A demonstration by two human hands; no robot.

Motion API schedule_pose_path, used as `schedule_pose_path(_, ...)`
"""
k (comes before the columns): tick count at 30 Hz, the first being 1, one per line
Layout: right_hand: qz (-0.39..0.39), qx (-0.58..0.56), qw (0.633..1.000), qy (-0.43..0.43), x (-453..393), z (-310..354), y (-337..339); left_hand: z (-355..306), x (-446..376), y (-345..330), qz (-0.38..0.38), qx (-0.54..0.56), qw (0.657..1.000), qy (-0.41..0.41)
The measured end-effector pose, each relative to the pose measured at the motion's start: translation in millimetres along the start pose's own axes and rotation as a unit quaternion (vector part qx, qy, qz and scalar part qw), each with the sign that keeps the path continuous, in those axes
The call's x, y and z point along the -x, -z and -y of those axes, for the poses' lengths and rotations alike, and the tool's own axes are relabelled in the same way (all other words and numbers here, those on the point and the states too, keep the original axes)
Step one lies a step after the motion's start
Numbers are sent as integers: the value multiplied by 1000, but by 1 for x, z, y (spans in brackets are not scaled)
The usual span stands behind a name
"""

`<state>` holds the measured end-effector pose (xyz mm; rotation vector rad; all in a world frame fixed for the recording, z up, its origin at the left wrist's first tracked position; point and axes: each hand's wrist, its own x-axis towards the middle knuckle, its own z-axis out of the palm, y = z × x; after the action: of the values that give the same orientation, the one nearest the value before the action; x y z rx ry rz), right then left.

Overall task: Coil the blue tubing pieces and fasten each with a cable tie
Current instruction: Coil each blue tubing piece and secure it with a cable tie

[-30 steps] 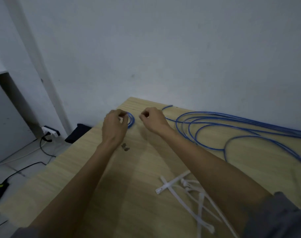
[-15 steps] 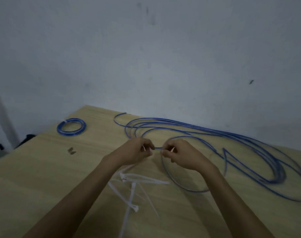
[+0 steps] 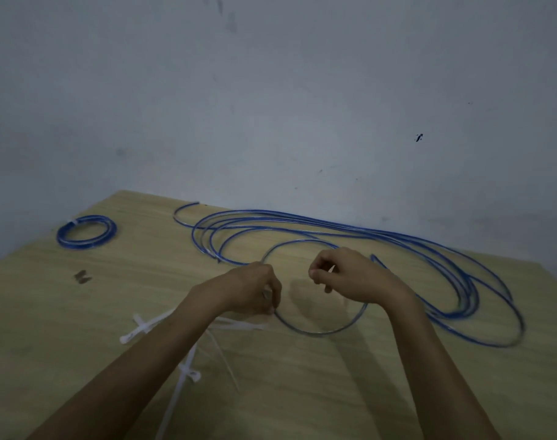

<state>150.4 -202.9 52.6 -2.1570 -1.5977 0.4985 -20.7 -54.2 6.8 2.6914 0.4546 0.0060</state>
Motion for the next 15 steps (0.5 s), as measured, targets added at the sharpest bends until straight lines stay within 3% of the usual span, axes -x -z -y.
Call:
schedule_pose_path(4, -19, -12, 1000, 2, 3, -3, 9, 0, -9, 12, 1, 7, 1000, 2)
schedule_pose_path(9, -7, -15, 1000, -4, 7, -4, 13, -1, -10, 12, 75, -44, 996, 35)
schedule_pose_path(15, 0, -9, 1000, -1, 3, 1, 6, 1, -16, 0, -2, -58, 998, -19)
